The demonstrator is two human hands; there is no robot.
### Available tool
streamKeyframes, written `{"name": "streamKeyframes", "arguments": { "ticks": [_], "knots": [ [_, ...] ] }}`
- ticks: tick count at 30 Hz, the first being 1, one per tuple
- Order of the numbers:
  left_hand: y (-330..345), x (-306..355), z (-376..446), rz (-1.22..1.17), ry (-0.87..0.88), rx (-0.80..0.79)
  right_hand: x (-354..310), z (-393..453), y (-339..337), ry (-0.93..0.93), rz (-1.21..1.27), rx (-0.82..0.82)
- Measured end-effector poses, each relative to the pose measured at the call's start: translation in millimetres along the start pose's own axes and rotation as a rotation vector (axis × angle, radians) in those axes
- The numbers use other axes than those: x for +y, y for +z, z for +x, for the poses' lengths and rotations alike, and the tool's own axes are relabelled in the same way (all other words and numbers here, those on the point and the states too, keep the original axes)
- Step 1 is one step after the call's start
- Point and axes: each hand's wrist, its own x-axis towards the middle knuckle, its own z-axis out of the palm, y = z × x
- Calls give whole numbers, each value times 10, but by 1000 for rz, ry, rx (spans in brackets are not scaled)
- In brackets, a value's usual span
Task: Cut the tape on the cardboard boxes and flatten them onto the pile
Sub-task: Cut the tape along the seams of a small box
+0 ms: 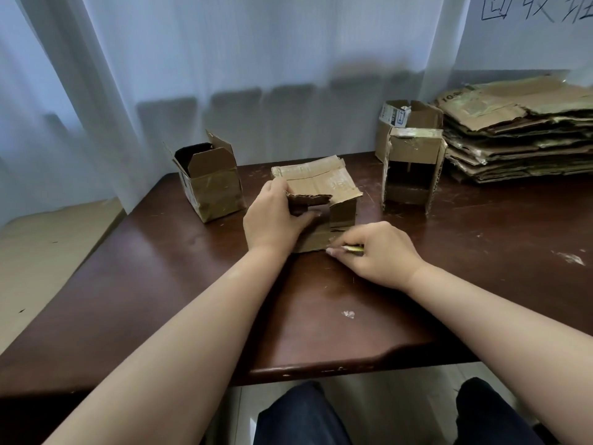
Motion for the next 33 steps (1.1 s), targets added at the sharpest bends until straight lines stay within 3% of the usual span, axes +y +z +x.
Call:
{"name": "streamKeyframes", "arguments": {
  "ticks": [3, 6, 11, 20, 29, 33],
  "knots": [
    [32, 54, 32, -54, 3, -34, 32, 10, 6, 65, 141, 247],
    [9, 7, 25, -104, 67, -97, 3, 80, -72, 254, 228, 514],
    [-70, -132, -4, -159, 174, -191, -122, 241, -38, 371, 168, 449],
    [-195, -106, -50, -177, 210, -292, -233, 414, 81, 503, 87, 426],
    [-279, -246, -2, -135, 225, -235, 62, 199, -63, 189, 307, 403],
    [-419, -266, -11, -105, 246, -265, 98, 130, -109, 145, 465, 384]
  ]
}}
